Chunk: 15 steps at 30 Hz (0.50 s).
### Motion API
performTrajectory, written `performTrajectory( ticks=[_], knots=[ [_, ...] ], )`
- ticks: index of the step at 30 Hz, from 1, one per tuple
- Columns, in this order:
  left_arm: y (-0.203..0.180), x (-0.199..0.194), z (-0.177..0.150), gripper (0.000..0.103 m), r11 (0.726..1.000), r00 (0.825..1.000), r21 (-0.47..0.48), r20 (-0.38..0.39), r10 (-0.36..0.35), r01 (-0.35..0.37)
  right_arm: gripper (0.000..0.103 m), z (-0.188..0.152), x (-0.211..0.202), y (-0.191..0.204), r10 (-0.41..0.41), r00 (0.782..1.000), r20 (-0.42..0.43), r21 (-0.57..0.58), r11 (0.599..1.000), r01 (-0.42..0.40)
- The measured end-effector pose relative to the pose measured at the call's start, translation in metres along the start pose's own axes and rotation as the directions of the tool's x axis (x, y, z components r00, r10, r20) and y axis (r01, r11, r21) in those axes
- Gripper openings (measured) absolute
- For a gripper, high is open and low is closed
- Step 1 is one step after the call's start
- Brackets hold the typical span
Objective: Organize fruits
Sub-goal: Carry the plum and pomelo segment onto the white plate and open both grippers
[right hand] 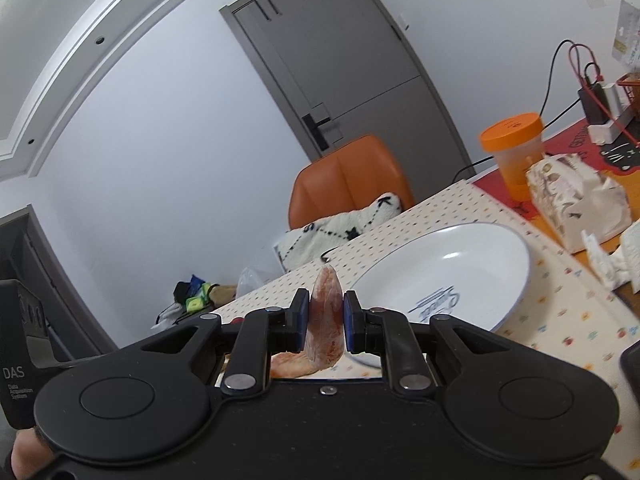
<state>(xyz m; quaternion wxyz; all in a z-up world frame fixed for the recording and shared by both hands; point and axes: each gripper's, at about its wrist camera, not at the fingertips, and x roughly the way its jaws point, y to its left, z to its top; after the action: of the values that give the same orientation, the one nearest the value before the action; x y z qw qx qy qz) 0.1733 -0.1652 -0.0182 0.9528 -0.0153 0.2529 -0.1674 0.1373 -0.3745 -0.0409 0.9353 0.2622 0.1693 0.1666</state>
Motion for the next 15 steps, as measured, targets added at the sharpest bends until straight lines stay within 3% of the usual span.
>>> performTrajectory(
  ticks=[15],
  knots=[
    [-0.024,0.048,0.005,0.021,0.999,0.998,0.039,-0.059,-0.022,0.024,0.016,0.008,0.02,-0.042,-0.064,0.998,-0.002,0.028,0.998,0.064]
  ],
)
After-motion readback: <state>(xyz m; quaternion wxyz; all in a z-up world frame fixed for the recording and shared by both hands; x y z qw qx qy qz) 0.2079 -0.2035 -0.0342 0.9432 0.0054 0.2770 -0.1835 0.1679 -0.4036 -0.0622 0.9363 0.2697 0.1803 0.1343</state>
